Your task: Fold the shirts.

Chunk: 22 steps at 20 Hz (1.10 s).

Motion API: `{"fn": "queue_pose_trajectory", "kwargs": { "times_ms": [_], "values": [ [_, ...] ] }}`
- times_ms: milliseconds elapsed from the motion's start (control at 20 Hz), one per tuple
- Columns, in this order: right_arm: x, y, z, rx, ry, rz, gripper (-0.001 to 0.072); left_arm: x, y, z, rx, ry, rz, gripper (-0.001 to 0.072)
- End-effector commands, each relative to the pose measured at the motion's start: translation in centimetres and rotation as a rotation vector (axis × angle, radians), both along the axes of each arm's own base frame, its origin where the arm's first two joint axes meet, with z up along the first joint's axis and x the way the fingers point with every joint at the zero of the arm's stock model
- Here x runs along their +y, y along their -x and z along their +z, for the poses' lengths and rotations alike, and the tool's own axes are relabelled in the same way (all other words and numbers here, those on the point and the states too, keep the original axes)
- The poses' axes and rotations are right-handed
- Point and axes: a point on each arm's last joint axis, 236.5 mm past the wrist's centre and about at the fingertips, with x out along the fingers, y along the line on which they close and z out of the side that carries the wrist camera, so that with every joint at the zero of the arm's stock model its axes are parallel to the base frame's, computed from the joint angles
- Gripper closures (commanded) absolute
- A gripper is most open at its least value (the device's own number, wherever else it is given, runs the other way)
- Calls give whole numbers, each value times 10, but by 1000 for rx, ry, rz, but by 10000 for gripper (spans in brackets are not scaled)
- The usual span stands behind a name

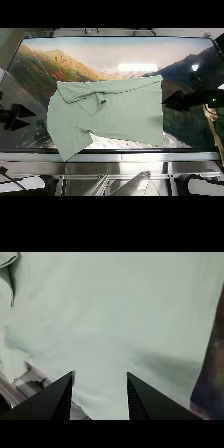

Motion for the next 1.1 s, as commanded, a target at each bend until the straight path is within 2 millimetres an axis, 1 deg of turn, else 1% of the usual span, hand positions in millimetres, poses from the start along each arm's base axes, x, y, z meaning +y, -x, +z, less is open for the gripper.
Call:
{"fn": "queue_pose_trajectory", "kwargs": {
  "times_ms": [0, 100, 250, 350, 500, 600, 650, 700, 750, 800, 850, 950, 1050],
  "values": [
    [12, 22, 1, -15, -32, 6, 347, -23, 23, -28, 69, -5, -40, 7],
    [14, 24, 9, -42, -31, 10, 347, -31, 17, -41, 58, -43, -53, 7],
    [14, 24, 27, -102, -13, 12, 347, -45, -1, -52, 7, -80, -53, 8],
    [13, 24, 38, -136, -2, 10, 347, -57, -1, -63, 24, -86, -95, 8],
    [14, 25, 54, -188, 16, 12, 347, -77, 7, -82, 98, -29, -130, 9],
    [14, 28, 62, -207, 32, 12, 347, -89, 1, -84, 95, 23, -113, 10],
    [11, 34, 60, -183, 53, 17, 347, -94, -4, -81, 70, 47, -107, 77],
    [5, 42, 50, -129, 90, 11, 347, -93, -8, -77, 42, 54, -109, 263],
    [-1, 51, 36, -71, 125, 2, 347, -89, -9, -74, 22, 47, -113, 396],
    [-6, 62, 22, -10, 147, -8, 348, -83, -9, -69, 5, 40, -108, 548],
    [-8, 72, 9, 39, 144, -22, 348, -76, -10, -64, -14, 33, -94, 662],
    [-11, 88, -11, 115, 106, -83, 348, -61, -11, -54, -53, 27, -59, 666],
    [-12, 102, -31, 181, 66, -152, 332, -53, -14, -45, -88, 56, -23, 666]
  ]
}}
